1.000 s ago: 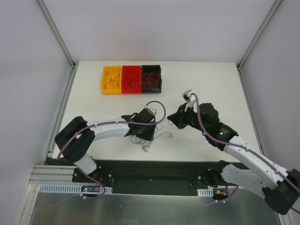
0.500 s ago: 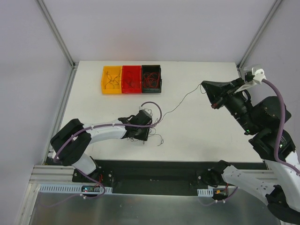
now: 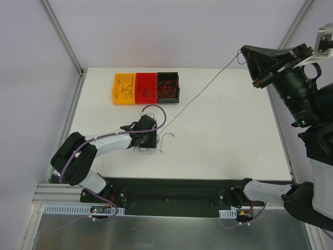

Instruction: Untangle the cables

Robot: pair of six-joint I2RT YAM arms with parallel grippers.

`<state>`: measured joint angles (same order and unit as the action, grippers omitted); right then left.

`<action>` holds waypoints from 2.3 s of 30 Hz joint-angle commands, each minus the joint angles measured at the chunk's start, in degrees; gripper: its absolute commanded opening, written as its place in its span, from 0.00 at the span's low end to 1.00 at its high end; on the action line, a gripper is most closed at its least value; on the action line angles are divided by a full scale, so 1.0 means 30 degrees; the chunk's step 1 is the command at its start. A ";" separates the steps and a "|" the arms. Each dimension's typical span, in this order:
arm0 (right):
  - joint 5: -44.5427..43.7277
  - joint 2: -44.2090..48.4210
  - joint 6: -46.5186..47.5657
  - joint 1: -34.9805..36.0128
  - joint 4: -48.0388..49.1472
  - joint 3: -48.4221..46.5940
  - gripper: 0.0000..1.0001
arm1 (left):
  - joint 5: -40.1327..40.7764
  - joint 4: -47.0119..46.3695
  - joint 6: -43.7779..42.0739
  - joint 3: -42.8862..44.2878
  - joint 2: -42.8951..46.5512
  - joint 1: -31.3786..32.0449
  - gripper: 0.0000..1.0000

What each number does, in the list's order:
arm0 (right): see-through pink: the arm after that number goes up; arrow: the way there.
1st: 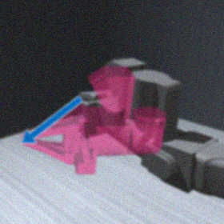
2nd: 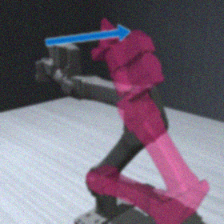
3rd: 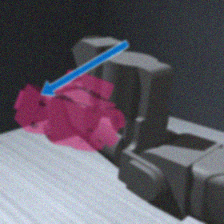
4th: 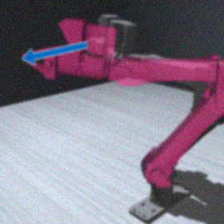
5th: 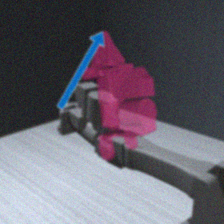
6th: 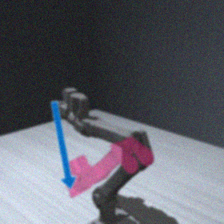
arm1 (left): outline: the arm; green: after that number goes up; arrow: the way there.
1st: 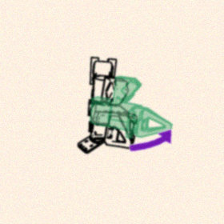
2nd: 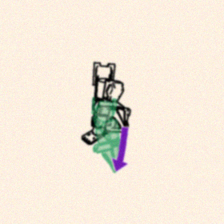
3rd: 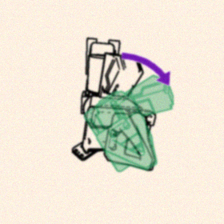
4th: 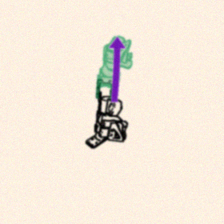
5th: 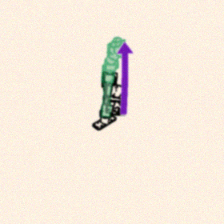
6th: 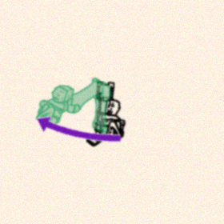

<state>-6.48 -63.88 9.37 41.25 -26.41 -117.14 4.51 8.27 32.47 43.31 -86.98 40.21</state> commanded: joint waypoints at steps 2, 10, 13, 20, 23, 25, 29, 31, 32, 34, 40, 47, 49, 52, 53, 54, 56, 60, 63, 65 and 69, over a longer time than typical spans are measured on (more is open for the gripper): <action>-0.0269 -0.0271 0.0891 0.0018 0.0894 -0.1913 0.00 | -0.0099 0.1519 0.0339 -0.1457 0.0836 -0.1213 0.41; -0.4602 0.2393 0.2355 -0.0011 0.2008 0.2687 0.00 | 0.0692 0.1900 -0.0011 -0.1985 0.2537 -0.2209 0.45; -0.6475 0.2863 0.3524 0.0018 0.1775 0.2254 0.00 | 0.1102 0.2076 -0.0100 -0.2131 0.3005 -0.2911 0.47; -0.7682 0.3246 0.4992 0.0018 0.1744 -0.1582 0.00 | 0.0168 0.2252 0.0015 -0.1986 0.2041 -0.4933 0.50; -0.8269 0.3011 0.5432 0.0047 0.1832 -0.2291 0.00 | -0.0098 0.2135 0.0603 -0.2044 0.2711 -0.5170 0.51; -0.8182 0.3040 0.5666 0.0077 0.1832 -0.1679 0.00 | 0.0047 0.2193 0.0545 -0.1957 0.3297 -0.5199 0.52; -1.0373 0.3156 0.6310 0.0077 0.2065 0.0515 0.00 | 0.0196 0.2661 0.0690 -0.1839 0.4265 -0.5608 0.53; -1.1719 0.3333 0.6662 0.0106 0.2678 0.2388 0.00 | -0.0009 0.2808 0.0836 -0.1868 0.4792 -0.5755 0.51; -1.2713 0.3449 0.6924 0.0077 0.3088 0.3528 0.00 | -0.0126 0.2809 0.0895 -0.1897 0.5055 -0.5755 0.50; -1.4646 0.3422 0.7422 0.0019 0.3792 0.5550 0.00 | -0.0448 0.2809 0.0867 -0.1898 0.5466 -0.5755 0.43; -1.8617 0.2746 0.2163 -0.2000 -0.1377 0.9360 0.00 | -0.2316 0.2809 0.0166 -0.1576 0.7280 -0.5755 0.27; -0.6645 0.3947 -0.4554 -0.8150 -0.4967 1.7209 0.00 | -0.4667 0.2809 -0.0920 -0.1429 0.9450 -0.5755 0.36; -0.4296 0.4153 -0.5053 -0.8972 -0.4352 1.9322 0.00 | -0.5572 0.2751 -0.1212 -0.1312 0.9424 -0.5755 0.54; -0.1803 0.4125 -0.4912 -0.9415 -0.3502 2.1435 0.05 | -0.7182 0.2400 -0.1535 -0.1165 0.8752 -0.5755 0.70; -0.0867 0.4066 -0.4387 -0.9445 -0.3326 2.1875 0.14 | -0.7594 0.2225 -0.1565 -0.1165 0.8459 -0.5726 0.71; 0.0071 0.3921 -0.3947 -0.9416 -0.3237 2.2111 0.28 | -0.7975 0.1991 -0.1623 -0.1223 0.8224 -0.5697 0.71; 0.1217 0.3482 -0.3388 -0.9387 -0.3353 2.2173 0.48 | -0.8533 0.1376 -0.1769 -0.1602 0.7872 -0.5610 0.69; 0.1953 0.2895 -0.2333 -0.8277 -0.2888 2.1821 0.72 | -0.8712 0.0174 -0.1829 -0.2219 0.7287 -0.5229 0.64; 0.4641 0.2223 -0.2066 -0.7018 -0.0900 2.1967 0.85 | -0.8916 -0.0645 -0.1479 -0.2191 0.6088 -0.4936 0.62; 0.6895 0.0995 -0.3611 -0.6226 0.0886 2.2142 0.86 | -0.8946 -0.1115 -0.1127 -0.1958 0.5209 -0.4760 0.61; 0.8548 -0.1494 -0.7010 -0.3768 0.5279 2.2699 0.86 | -0.8361 -0.1497 -0.0716 -0.1342 0.3801 -0.4701 0.56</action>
<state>9.78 -62.94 -2.59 24.53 -25.36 -49.80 -20.58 7.16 29.39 37.15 -72.86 25.58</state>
